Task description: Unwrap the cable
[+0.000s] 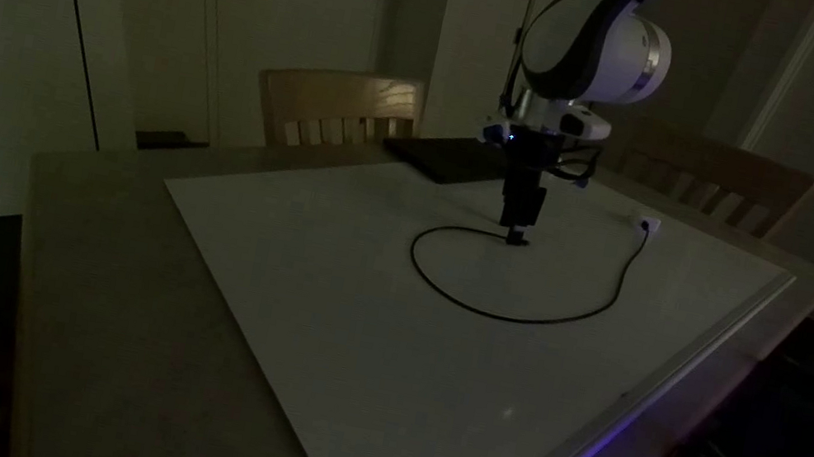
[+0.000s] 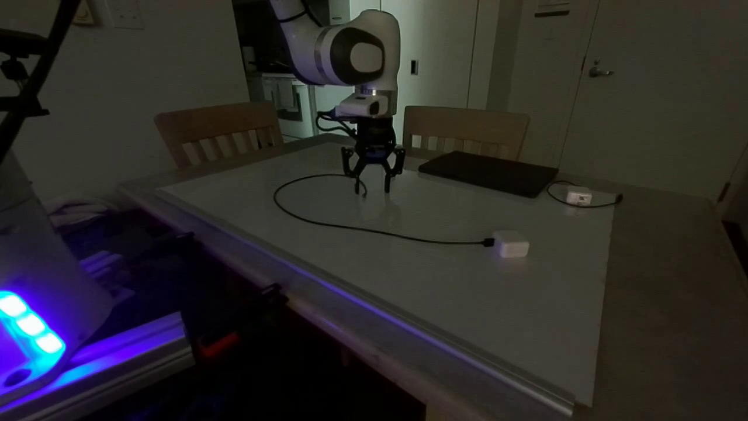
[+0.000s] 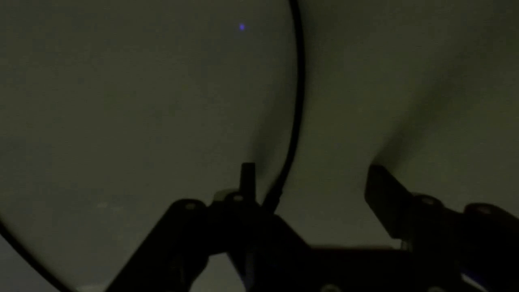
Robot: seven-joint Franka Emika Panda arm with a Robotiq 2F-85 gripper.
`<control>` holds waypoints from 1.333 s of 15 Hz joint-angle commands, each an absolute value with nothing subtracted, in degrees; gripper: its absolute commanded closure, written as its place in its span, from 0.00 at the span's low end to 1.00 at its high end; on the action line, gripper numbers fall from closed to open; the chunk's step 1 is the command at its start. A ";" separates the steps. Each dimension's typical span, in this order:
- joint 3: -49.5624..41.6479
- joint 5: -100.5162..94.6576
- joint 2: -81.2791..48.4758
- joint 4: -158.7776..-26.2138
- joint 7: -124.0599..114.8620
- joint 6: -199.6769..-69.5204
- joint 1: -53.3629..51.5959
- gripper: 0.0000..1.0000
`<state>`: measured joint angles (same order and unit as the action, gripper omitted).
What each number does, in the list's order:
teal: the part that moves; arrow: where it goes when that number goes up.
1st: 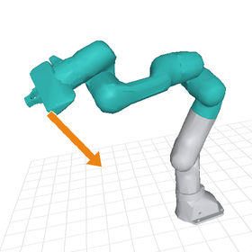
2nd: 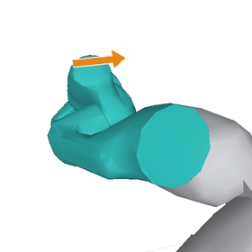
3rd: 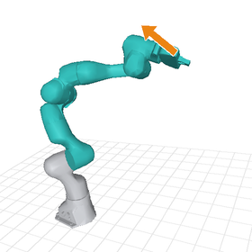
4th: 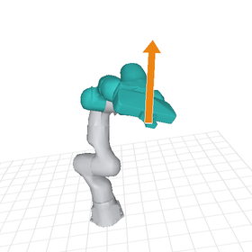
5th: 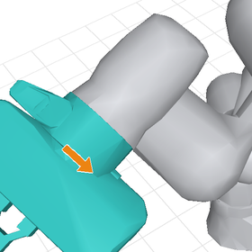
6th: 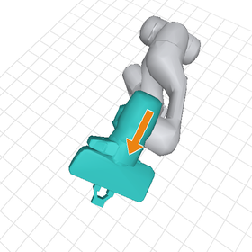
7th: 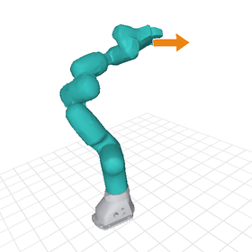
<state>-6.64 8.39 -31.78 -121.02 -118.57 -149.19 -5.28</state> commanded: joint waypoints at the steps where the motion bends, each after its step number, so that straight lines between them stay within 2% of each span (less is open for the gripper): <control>1: -6.04 10.09 -32.88 -121.72 -118.62 -149.89 -4.85 0.61; 7: -6.25 10.04 -32.29 -122.00 -118.78 -150.71 -4.74 1.00; 15: -9.12 2.67 -31.51 -121.05 -121.22 -148.71 -10.39 0.98; 20: -5.03 -1.71 -32.36 -117.02 -111.42 -148.93 -10.90 0.98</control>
